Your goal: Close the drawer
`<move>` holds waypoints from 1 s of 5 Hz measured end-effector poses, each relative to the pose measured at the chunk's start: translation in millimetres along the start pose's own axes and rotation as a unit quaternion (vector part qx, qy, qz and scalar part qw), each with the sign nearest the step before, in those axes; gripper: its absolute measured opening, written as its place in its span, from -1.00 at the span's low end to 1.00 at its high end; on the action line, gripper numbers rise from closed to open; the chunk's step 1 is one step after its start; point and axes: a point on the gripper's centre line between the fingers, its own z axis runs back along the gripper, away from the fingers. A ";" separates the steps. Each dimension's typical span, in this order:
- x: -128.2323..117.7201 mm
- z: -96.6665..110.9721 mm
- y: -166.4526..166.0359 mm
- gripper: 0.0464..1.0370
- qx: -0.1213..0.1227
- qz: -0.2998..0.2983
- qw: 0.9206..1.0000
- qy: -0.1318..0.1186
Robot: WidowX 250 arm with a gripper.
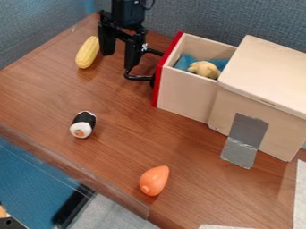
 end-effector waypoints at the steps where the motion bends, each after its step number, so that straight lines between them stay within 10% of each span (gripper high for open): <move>1: 12.7 -1.3 10.4 0.93 -0.006 0.021 1.000 -0.007; 4: 39.4 -40.8 19.2 0.82 -0.018 0.097 0.995 -0.015; 5: 40.6 -44.6 18.1 0.24 -0.023 0.113 0.993 -0.016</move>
